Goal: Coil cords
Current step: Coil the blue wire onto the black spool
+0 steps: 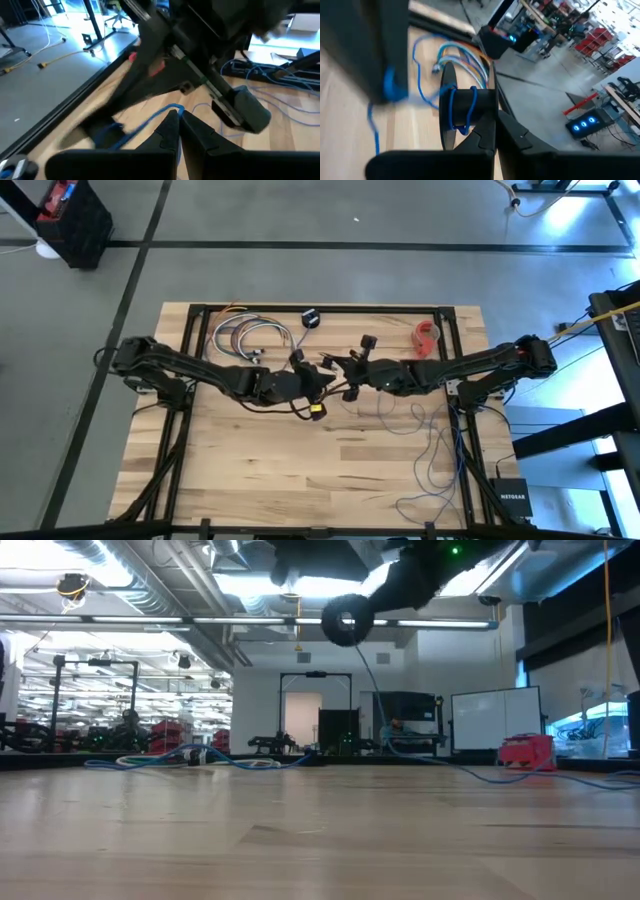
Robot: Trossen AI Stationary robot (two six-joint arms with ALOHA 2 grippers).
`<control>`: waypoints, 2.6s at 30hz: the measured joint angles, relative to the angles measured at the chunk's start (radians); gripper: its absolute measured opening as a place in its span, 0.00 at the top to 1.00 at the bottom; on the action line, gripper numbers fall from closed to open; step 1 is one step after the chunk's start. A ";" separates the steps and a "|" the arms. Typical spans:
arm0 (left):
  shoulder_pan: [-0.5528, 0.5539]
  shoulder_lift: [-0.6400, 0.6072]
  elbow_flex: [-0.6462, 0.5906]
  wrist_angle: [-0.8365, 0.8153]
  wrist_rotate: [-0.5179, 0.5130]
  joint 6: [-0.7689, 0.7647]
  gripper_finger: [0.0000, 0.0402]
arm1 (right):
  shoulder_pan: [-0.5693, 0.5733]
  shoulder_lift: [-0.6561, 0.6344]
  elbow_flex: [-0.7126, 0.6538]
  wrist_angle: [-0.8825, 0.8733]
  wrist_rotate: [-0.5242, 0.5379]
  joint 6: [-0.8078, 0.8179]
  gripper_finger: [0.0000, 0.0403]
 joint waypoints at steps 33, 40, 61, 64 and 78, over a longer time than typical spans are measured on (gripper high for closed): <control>0.006 0.084 0.003 0.061 -0.003 0.078 0.99 | 0.000 -0.340 0.061 0.109 -0.282 0.014 0.99; 0.012 0.081 -0.001 -0.007 -0.017 0.045 0.99 | 0.001 -0.344 0.095 -0.046 -0.314 0.029 0.99; 0.059 -0.124 -0.003 -0.293 -0.086 -0.031 0.99 | 0.000 -0.298 0.097 -0.498 -0.279 0.100 0.99; 0.051 -0.151 -0.003 -0.283 -0.086 -0.030 0.99 | 0.000 -0.260 0.096 -0.497 -0.240 0.109 0.99; 0.018 -0.153 -0.002 -0.122 -0.061 0.000 0.99 | -0.021 -0.041 0.093 -0.282 0.017 0.056 0.99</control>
